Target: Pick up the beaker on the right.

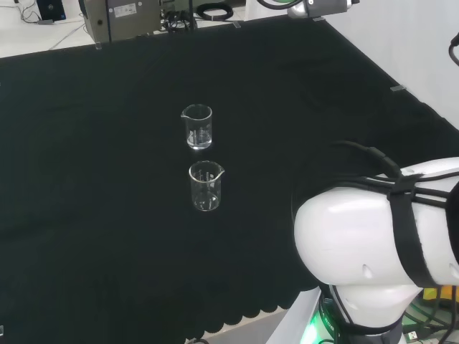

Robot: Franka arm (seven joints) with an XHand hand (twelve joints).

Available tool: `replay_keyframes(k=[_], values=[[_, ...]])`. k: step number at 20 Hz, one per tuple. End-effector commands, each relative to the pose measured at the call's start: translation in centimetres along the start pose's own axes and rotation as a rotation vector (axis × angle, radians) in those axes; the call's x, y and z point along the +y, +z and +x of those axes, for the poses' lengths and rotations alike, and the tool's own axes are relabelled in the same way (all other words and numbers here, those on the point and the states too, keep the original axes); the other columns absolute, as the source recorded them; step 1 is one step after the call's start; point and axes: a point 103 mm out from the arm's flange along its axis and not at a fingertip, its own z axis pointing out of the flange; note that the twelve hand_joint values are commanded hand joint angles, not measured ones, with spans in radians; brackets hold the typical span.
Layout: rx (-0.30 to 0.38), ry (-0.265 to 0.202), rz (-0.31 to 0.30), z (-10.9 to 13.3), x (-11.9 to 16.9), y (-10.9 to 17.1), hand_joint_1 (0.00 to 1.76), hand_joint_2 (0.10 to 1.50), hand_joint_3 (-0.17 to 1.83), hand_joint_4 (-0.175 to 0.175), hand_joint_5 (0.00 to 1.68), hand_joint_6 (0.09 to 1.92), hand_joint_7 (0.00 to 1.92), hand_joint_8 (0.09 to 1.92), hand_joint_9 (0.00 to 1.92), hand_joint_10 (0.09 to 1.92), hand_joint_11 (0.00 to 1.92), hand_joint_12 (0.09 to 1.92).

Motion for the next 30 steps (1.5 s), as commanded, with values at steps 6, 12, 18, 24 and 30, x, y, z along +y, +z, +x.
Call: replay_keyframes(k=[6,12,18,24,30], values=[[-0.008,0.006,-0.005,-0.2,0.0,-0.1,0.03,1.42,0.02,-0.011,0.37,0.09,0.04,0.57,0.47,0.09,0.00,1.34],[-0.009,0.019,0.013,-0.5,0.4,0.6,0.03,1.42,0.02,-0.011,0.37,0.09,0.05,0.57,0.47,0.09,0.00,1.34],[0.012,0.045,0.042,-0.7,2.4,2.6,0.05,1.41,0.02,-0.011,0.37,0.09,0.06,0.56,0.48,0.09,0.00,1.35],[0.023,0.062,0.086,-1.6,5.1,6.6,0.09,1.39,0.01,-0.013,0.37,0.09,0.07,0.56,0.49,0.09,0.00,1.35],[0.053,0.050,0.111,-2.3,8.8,10.1,0.22,1.33,-0.02,-0.015,0.35,0.09,0.10,0.56,0.53,0.09,0.00,1.38]])
